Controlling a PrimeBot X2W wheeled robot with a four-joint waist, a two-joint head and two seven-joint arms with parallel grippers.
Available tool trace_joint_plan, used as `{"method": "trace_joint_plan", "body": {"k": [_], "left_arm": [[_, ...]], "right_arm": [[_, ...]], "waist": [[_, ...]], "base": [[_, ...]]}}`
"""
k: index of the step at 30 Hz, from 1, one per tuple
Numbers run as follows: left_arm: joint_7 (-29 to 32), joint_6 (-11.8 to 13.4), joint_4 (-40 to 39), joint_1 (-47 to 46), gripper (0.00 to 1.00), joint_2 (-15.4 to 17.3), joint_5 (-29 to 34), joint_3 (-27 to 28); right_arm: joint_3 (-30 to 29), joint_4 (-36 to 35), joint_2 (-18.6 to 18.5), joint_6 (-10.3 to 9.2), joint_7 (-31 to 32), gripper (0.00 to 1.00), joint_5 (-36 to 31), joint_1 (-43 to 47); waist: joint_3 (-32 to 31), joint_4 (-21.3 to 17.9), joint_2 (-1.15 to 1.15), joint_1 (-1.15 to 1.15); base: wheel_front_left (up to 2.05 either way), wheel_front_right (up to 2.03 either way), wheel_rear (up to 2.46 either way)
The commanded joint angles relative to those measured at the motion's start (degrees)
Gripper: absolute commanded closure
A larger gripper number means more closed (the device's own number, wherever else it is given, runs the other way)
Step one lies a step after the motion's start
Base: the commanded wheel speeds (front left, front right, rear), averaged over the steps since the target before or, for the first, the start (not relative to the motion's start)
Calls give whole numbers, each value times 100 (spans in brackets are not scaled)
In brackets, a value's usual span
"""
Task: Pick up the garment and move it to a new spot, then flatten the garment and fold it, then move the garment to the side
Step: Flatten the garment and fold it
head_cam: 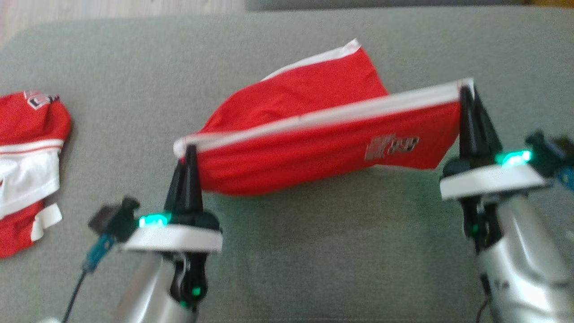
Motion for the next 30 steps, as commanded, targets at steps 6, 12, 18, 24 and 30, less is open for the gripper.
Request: {"method": "trace_joint_plan", "body": {"k": [6, 12, 18, 24, 30], "left_arm": [[-72, 52, 313, -1318, 100, 84, -267, -200], [-72, 52, 667, -1984, 100, 84, -457, -257], [-72, 52, 895, -2340, 100, 83, -536, -345], [-72, 52, 1069, -2600, 100, 83, -555, -358], [-72, 52, 1364, -2635, 0, 83, -616, -374]], "right_arm": [[428, 947, -282, -8, 153, 100, -466, -1829], [319, 1995, -144, -8, 187, 100, -851, -2883], [341, 2818, -47, -8, 95, 100, -1155, -3586], [67, 3408, 138, -8, -4, 100, -1557, -4070], [-201, 3790, 238, -8, -32, 0, -1875, -4246]], "waist": [[913, 385, 0, -1], [1363, 547, 0, -1], [1621, 655, 0, -1], [1765, 700, 0, -1], [1772, 736, 0, -1]], "base": [[0, 0, 0], [0, 0, 0], [0, 0, 0], [0, 0, 0], [0, 0, 0]]}}
